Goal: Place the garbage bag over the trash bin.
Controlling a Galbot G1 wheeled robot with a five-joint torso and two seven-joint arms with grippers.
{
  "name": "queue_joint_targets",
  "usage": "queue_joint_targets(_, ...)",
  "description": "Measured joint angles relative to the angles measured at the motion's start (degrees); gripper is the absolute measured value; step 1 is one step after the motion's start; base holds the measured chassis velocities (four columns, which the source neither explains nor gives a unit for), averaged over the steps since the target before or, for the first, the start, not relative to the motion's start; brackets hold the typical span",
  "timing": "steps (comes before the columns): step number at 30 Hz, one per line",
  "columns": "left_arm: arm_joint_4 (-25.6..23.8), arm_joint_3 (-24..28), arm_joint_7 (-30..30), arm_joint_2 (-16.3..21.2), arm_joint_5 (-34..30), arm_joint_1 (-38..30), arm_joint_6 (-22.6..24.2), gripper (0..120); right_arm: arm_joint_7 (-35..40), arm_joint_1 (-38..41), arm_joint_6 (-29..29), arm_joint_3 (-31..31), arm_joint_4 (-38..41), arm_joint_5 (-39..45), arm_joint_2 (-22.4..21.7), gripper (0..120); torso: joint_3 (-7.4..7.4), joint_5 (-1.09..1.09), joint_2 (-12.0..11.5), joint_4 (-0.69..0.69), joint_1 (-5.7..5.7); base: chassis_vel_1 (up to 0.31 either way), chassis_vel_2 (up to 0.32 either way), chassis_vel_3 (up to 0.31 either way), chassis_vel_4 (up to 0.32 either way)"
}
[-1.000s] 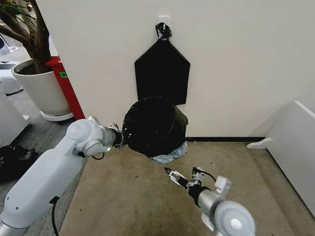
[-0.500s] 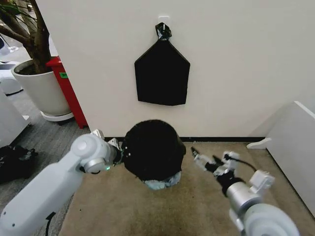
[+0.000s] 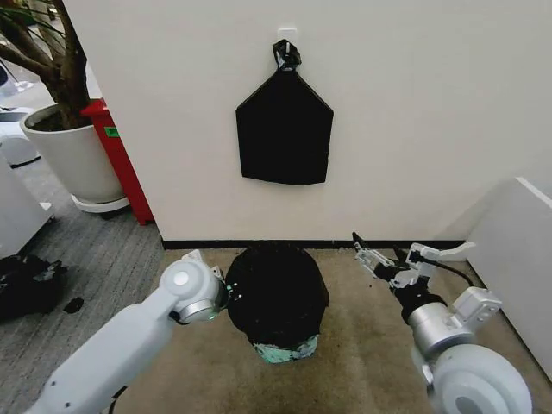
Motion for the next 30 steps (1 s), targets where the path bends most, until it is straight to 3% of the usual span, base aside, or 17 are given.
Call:
queue_joint_targets(11,7.32,2.5,-0.75,-7.6,4.23,-2.03,0.79,0,-0.04,0.87,0.28,-0.12,-1.67,0.54,0.11,100,0.0,-0.01,0.0,0.0,0.0,0.0,0.0,0.0,0.0)
queue_joint_targets(30,10.54,2.9,0.82,-8.86,8.65,0.05,2.48,0,0.23,1.53,0.3,-1.05,-2.33,2.3,0.29,100,-0.01,0.0,0.01,0.01,0.0,0.0,0.0,0.0,0.0)
